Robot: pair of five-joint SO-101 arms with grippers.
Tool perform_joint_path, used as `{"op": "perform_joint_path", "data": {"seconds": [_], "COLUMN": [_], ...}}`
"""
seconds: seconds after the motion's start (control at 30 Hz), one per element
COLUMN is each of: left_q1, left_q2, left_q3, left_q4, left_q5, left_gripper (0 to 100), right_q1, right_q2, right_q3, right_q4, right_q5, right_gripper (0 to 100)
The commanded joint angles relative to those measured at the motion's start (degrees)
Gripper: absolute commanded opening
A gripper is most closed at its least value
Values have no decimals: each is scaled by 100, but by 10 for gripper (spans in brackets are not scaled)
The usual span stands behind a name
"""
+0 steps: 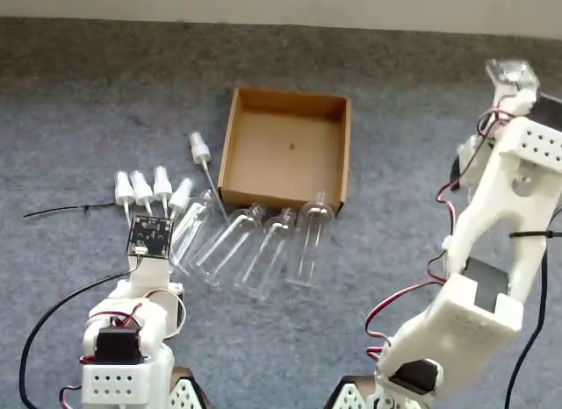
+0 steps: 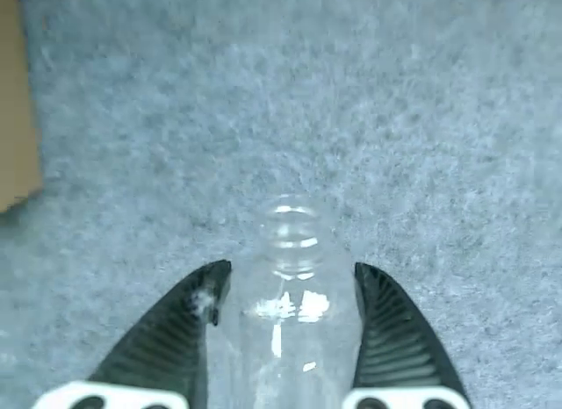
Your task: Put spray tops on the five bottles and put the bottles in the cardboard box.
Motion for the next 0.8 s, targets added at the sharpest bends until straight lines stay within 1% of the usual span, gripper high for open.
{"op": "perform_joint_path", "data": {"seconds": [0.0,0.1,0.2,0.23,0.3,0.4,0.43,0.47,0.53,0.6,0.7,0.77], "left_q1": [171,382,382,374,259,-330,-514,-681,-1024,-1235,-1235,-1244], "left_q2": [-66,-66,-66,-66,-66,-66,-66,-66,-13,-4,330,989], "left_q3": [101,101,92,92,84,31,-110,-321,-1015,-1780,-2853,-3512], "left_q4": [26,9,-105,-316,-756,-1213,-1319,-1371,-1257,-941,-378,-114], "left_q5": [53,35,-79,-352,-1284,-2778,-3059,-3086,-2866,-2787,-2796,-2796], "left_gripper": [65,66,66,66,66,66,65,66,67,68,75,109], "right_q1": [-295,-708,-1182,-1297,-1473,-1631,-1675,-1727,-1886,-2044,-2308,-2501], "right_q2": [-673,-1376,-2255,-2563,-3178,-3960,-4189,-4391,-4796,-5121,-5534,-5692], "right_q3": [-409,233,1182,1534,2352,3697,4163,4602,5393,6053,6747,6976], "right_q4": [163,145,110,4,-330,-998,-1218,-1455,-1859,-2158,-2501,-2607], "right_q5": [-563,-695,-703,-712,-712,-712,-712,-712,-730,-1011,-1248,-1275], "right_gripper": [66,66,66,66,66,66,66,66,66,66,66,66]}}
